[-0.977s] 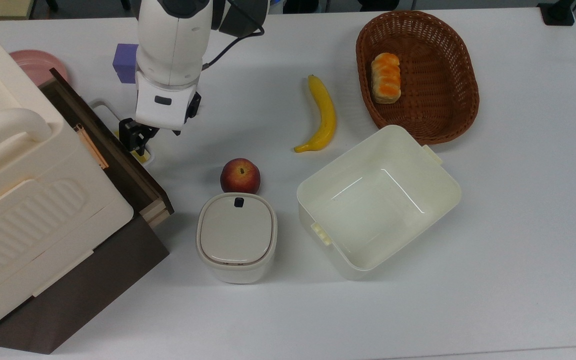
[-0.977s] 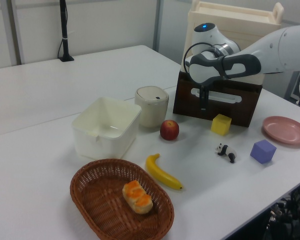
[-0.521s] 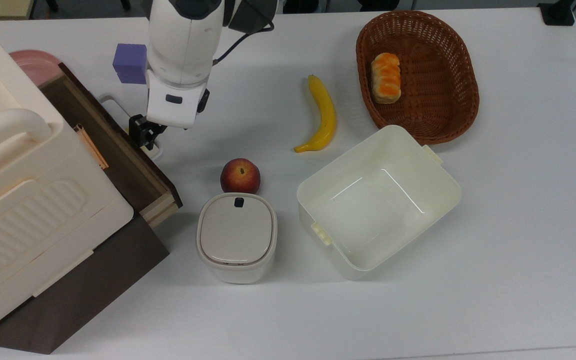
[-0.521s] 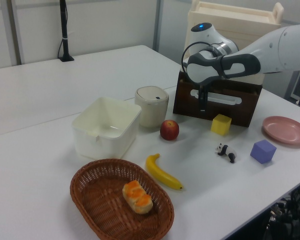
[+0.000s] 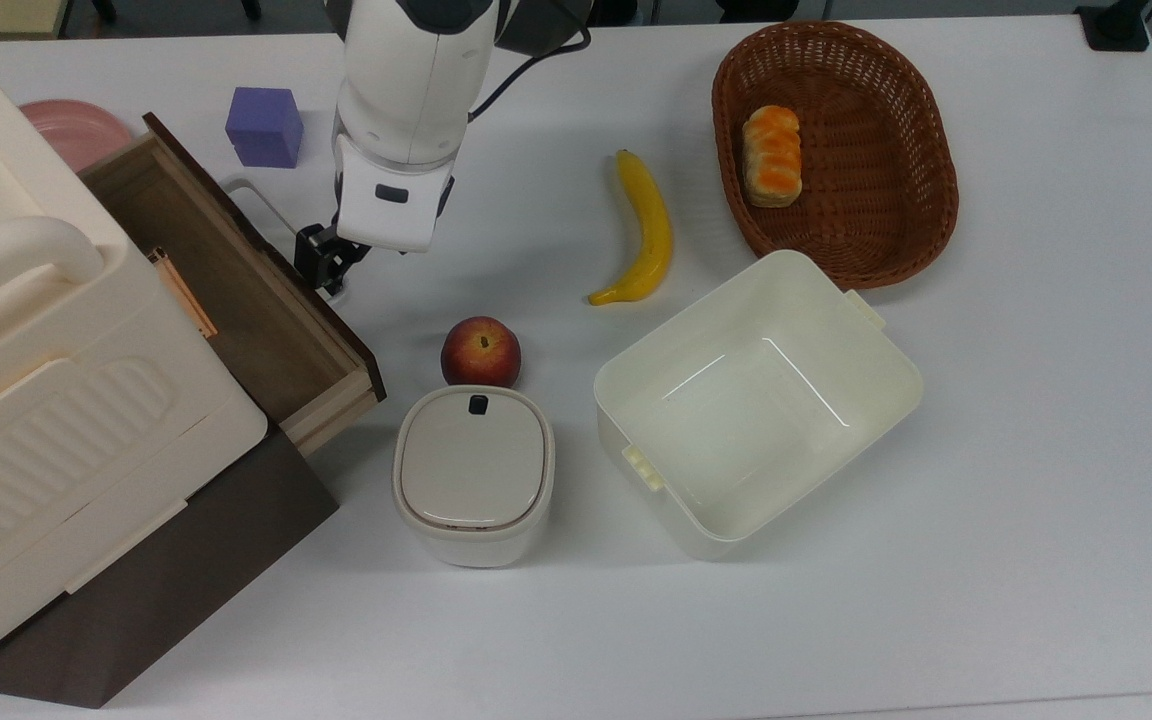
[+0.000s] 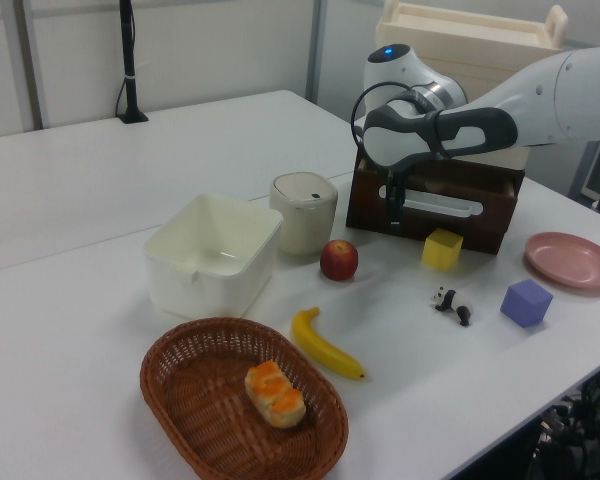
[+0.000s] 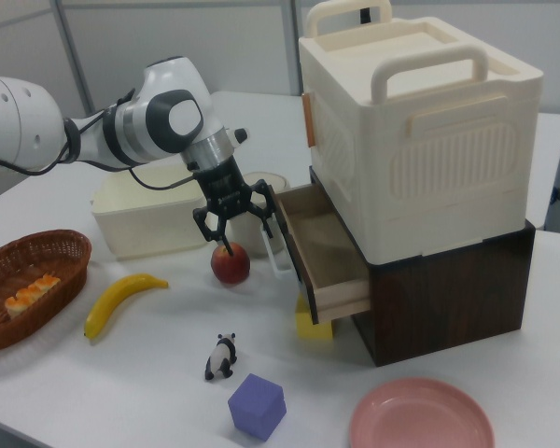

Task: Slide the drawer open
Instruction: 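Pull the drawer handle outward, sliding the drawer out of the unit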

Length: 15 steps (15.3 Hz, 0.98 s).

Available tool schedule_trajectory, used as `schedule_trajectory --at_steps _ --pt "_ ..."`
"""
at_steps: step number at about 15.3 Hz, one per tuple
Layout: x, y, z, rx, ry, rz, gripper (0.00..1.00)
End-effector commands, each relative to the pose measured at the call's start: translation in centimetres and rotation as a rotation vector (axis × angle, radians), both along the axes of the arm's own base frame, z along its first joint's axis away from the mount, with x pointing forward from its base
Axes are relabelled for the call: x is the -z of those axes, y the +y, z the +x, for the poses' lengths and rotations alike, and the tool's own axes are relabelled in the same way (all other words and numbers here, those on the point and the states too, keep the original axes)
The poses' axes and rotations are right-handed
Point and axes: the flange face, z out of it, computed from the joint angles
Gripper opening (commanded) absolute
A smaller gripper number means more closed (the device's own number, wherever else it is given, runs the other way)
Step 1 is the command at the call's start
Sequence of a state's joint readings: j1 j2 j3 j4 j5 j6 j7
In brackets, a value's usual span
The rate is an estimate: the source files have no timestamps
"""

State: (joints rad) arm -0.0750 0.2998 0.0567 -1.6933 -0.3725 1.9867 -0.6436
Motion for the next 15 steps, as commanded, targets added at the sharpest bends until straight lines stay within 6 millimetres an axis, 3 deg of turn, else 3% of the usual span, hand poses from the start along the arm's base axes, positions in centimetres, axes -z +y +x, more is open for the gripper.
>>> schedule_trajectory --at_steps 1,8,15 --pt "0.5 2.8 -1.6 -0.008 0.021 -0.005 0.81" --pt "0.8 3.8 -2.0 -0.005 0.027 -0.003 0.81" --pt "0.7 7.3 -2.3 0.017 0.018 0.002 0.83"
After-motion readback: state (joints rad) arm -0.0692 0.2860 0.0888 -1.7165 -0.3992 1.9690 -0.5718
